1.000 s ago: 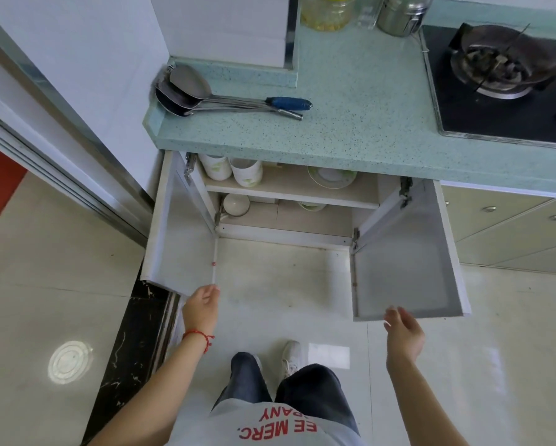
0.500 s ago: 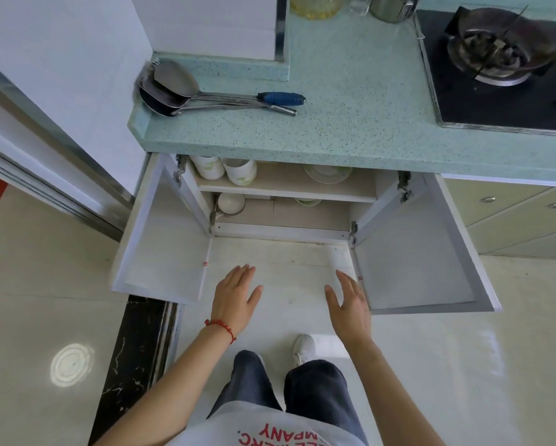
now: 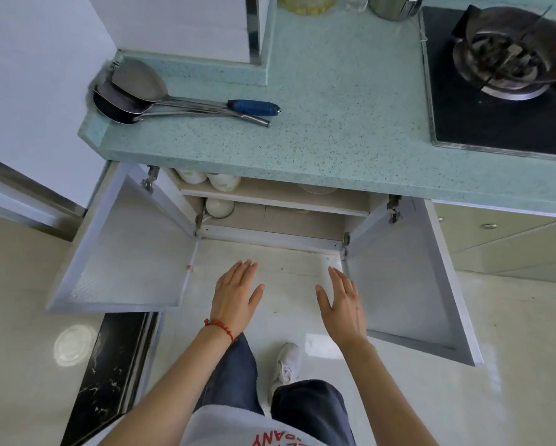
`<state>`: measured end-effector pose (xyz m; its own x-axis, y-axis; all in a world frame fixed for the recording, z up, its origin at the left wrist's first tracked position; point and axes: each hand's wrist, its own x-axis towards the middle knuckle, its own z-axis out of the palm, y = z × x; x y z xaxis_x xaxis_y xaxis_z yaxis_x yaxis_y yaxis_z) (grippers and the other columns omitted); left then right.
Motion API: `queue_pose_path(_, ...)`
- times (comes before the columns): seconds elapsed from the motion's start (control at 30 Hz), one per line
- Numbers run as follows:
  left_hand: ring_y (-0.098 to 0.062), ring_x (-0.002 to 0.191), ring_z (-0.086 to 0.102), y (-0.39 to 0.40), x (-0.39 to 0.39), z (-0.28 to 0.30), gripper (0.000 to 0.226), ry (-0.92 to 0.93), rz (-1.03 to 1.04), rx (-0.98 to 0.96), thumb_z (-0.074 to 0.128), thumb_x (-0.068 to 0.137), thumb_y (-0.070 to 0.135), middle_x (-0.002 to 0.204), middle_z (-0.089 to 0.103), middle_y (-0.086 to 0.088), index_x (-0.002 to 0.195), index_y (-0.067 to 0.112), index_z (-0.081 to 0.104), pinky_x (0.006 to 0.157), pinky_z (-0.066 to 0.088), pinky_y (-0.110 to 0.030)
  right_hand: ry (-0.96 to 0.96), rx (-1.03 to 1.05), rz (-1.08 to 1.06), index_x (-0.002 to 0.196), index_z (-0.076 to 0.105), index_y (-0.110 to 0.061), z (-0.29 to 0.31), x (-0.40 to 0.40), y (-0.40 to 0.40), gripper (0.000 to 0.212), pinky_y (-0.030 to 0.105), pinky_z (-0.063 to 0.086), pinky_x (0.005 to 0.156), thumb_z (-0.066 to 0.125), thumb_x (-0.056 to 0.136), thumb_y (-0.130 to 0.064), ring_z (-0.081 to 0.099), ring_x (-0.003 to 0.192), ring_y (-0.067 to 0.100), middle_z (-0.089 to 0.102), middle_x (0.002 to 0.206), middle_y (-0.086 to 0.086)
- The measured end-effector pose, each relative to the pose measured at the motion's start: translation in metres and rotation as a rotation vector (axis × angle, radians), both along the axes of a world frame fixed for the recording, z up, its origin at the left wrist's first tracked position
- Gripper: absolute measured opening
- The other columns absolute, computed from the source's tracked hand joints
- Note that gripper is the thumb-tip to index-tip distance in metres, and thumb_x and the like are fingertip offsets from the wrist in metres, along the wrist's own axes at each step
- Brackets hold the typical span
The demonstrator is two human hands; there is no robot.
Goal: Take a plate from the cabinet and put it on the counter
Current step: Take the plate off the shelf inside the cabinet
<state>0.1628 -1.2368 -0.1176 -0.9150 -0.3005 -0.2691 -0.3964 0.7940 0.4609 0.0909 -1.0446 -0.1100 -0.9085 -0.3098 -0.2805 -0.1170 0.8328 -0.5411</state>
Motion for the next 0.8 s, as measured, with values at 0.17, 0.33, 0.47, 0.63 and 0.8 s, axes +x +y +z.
queue_pose_path(0.17, -0.034, 0.127, 0.045, 0.008, -0.03, -0.008, 0.063, 0.009, -0.02, -0.025, 0.024, 0.083, 0.043, 0.133, 0.053, -0.017, 0.127, 0.005, 0.047, 0.104, 0.037, -0.045, -0.007, -0.008, -0.028, 0.137, 0.036, -0.01, -0.009, -0.029, 0.003, 0.049, 0.04, 0.033, 0.108, 0.043, 0.094, -0.033, 0.038, 0.132, 0.027, 0.043, 0.143, 0.011)
queue_pose_path(0.33, -0.034, 0.121, 0.051, 0.001, -0.064, -0.029, 0.058, 0.021, -0.056, -0.053, 0.029, 0.084, 0.04, 0.128, 0.058, -0.018, 0.123, 0.004, 0.051, 0.098, 0.043, -0.047, -0.002, -0.041, -0.075, 0.136, 0.037, -0.009, -0.028, -0.056, -0.006, 0.048, 0.039, 0.034, 0.107, 0.043, 0.094, -0.032, 0.038, 0.131, 0.027, 0.044, 0.142, 0.011)
queue_pose_path(0.47, -0.034, 0.124, 0.049, -0.009, -0.093, -0.056, 0.058, 0.05, -0.093, -0.054, 0.028, 0.085, 0.039, 0.131, 0.055, -0.017, 0.125, 0.004, 0.049, 0.1, 0.04, -0.047, 0.013, -0.087, -0.14, 0.136, 0.038, -0.01, -0.05, -0.077, -0.019, 0.047, 0.038, 0.034, 0.106, 0.044, 0.094, -0.03, 0.037, 0.131, 0.026, 0.044, 0.141, 0.011)
queue_pose_path(0.63, -0.034, 0.115, 0.057, -0.02, -0.126, -0.097, 0.051, 0.1, -0.129, -0.091, 0.035, 0.084, 0.036, 0.122, 0.062, -0.017, 0.119, 0.004, 0.054, 0.092, 0.047, -0.049, 0.028, -0.157, -0.189, 0.136, 0.038, -0.01, -0.089, -0.106, -0.036, 0.047, 0.036, 0.033, 0.106, 0.046, 0.093, -0.028, 0.037, 0.131, 0.027, 0.044, 0.14, 0.012)
queue_pose_path(0.8, -0.029, 0.111, 0.06, -0.029, -0.159, -0.146, 0.05, 0.166, -0.146, -0.135, 0.029, 0.091, 0.041, 0.118, 0.065, -0.014, 0.115, 0.006, 0.055, 0.089, 0.05, -0.046, 0.081, -0.236, -0.252, 0.133, 0.043, -0.009, -0.135, -0.136, -0.047, 0.044, 0.024, 0.029, 0.099, 0.048, 0.093, -0.025, 0.038, 0.13, 0.026, 0.044, 0.14, 0.013)
